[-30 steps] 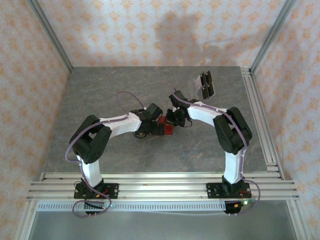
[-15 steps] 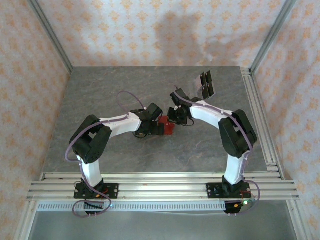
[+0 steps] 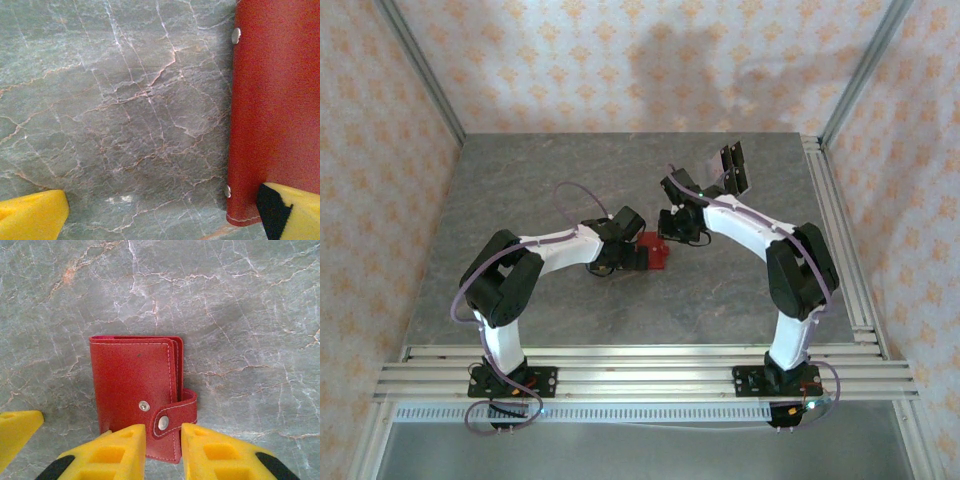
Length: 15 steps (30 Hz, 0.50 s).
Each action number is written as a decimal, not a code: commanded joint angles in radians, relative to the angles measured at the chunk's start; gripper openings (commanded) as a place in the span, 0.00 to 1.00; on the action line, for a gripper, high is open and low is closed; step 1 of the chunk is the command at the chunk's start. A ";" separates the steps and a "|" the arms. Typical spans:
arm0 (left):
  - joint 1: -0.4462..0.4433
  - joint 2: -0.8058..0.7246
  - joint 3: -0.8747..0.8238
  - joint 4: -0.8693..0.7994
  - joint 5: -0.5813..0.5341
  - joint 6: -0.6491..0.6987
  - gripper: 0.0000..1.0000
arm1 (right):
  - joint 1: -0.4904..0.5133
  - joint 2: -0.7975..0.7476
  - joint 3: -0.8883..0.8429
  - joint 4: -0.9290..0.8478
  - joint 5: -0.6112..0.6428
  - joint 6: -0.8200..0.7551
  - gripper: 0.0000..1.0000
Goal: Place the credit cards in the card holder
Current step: Close the button on the card holder.
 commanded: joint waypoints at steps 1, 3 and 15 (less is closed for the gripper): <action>0.010 0.048 -0.009 -0.069 -0.060 -0.014 1.00 | 0.018 0.029 0.041 -0.047 0.020 -0.027 0.25; 0.010 0.048 -0.010 -0.068 -0.058 -0.014 1.00 | 0.024 0.039 0.051 -0.051 0.020 -0.029 0.25; 0.009 0.045 -0.013 -0.067 -0.060 -0.015 1.00 | 0.044 0.098 0.095 -0.102 0.061 -0.054 0.24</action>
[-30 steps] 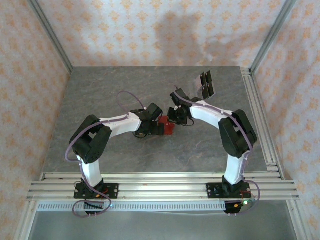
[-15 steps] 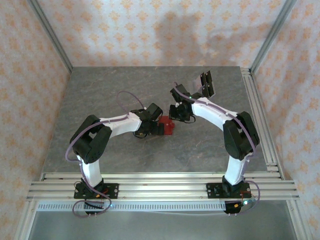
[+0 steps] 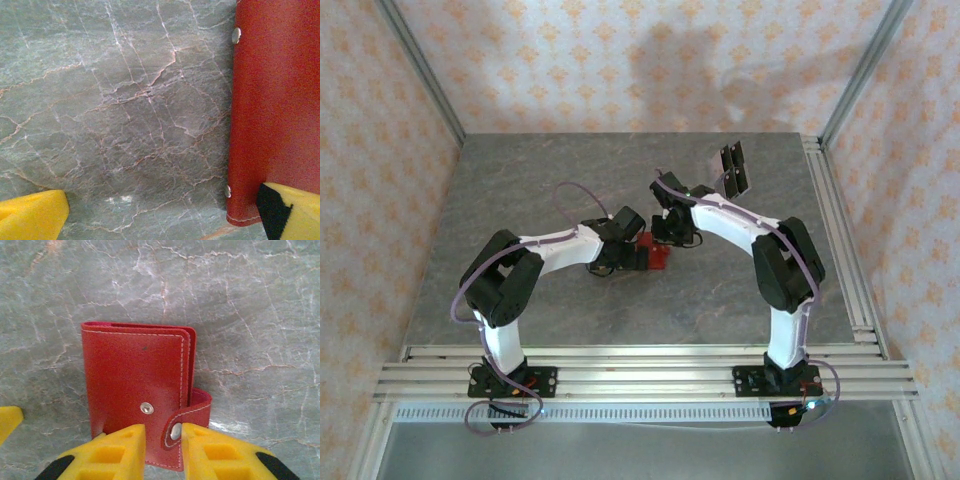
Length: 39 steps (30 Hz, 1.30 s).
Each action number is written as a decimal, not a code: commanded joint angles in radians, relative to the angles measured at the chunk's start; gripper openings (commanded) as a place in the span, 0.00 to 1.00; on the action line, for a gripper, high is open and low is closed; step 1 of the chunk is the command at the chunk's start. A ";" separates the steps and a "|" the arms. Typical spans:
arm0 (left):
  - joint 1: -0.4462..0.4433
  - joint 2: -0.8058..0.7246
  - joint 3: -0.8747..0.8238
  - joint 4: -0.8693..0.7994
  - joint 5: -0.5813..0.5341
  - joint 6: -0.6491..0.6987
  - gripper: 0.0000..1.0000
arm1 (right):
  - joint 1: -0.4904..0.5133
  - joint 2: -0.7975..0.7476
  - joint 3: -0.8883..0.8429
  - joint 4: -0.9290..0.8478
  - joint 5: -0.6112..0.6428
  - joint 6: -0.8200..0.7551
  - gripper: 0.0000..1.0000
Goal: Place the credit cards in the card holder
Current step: Close the button on the card holder.
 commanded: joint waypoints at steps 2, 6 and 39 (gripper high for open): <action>0.009 0.046 -0.014 -0.067 -0.060 -0.015 1.00 | 0.009 0.015 0.034 -0.047 0.047 -0.026 0.23; 0.009 0.046 -0.011 -0.067 -0.060 -0.015 1.00 | 0.009 0.016 0.031 -0.050 0.055 -0.029 0.19; 0.009 0.052 -0.011 -0.065 -0.059 -0.014 1.00 | 0.012 0.030 0.045 -0.038 0.063 -0.012 0.12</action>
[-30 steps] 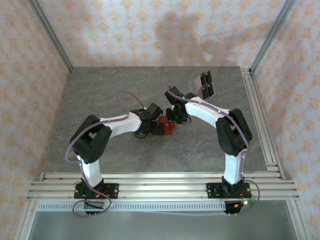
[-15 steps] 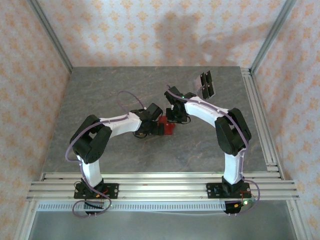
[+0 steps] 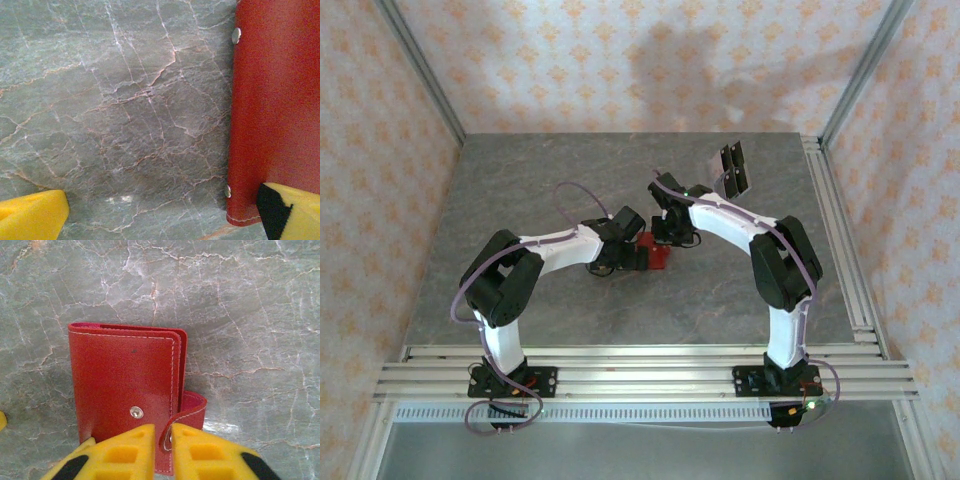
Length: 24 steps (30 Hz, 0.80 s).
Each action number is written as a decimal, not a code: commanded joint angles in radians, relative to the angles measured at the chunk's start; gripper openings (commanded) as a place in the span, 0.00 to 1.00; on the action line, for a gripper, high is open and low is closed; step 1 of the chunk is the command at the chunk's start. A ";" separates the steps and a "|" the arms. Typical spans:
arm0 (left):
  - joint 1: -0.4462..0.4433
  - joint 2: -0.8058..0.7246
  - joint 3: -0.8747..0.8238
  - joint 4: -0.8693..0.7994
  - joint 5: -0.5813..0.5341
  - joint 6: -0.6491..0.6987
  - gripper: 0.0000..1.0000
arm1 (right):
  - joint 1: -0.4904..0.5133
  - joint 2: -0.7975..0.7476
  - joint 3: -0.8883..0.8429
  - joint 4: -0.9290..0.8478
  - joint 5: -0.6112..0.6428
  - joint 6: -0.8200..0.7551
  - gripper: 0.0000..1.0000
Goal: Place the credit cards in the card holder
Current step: Close the button on the card holder.
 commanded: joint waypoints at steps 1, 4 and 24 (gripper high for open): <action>0.008 0.052 -0.011 -0.065 -0.058 -0.014 1.00 | 0.008 0.016 0.028 -0.020 0.032 0.001 0.11; 0.008 0.053 -0.010 -0.065 -0.060 -0.012 1.00 | 0.008 0.019 0.028 -0.021 0.034 -0.001 0.07; 0.008 0.054 -0.006 -0.063 -0.057 -0.013 1.00 | 0.005 0.000 0.022 -0.036 0.056 -0.009 0.17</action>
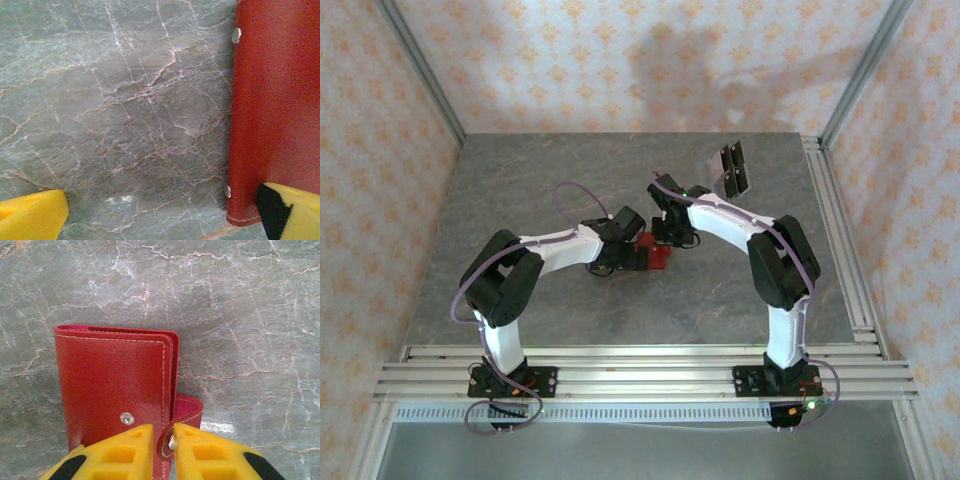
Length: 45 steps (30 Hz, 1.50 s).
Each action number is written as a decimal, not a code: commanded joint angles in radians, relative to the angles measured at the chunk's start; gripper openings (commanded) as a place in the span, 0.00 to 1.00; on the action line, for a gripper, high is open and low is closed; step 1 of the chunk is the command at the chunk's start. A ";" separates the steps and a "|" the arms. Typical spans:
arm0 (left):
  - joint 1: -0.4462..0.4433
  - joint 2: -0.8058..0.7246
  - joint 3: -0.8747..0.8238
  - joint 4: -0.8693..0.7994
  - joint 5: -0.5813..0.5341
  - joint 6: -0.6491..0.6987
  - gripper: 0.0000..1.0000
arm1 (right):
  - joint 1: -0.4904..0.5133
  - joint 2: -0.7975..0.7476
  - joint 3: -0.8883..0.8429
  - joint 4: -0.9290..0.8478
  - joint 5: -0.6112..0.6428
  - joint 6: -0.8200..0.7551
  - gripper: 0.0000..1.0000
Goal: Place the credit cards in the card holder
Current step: Close the button on the card holder.
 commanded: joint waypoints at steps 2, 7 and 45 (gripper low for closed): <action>0.008 0.050 -0.008 -0.062 -0.057 -0.012 1.00 | 0.002 -0.010 0.022 -0.035 0.035 -0.007 0.15; 0.008 0.052 -0.009 -0.063 -0.058 -0.013 1.00 | 0.002 -0.011 0.021 -0.034 0.034 -0.006 0.03; 0.008 0.059 -0.003 -0.065 -0.055 -0.010 1.00 | -0.011 0.018 0.009 0.080 -0.171 0.062 0.00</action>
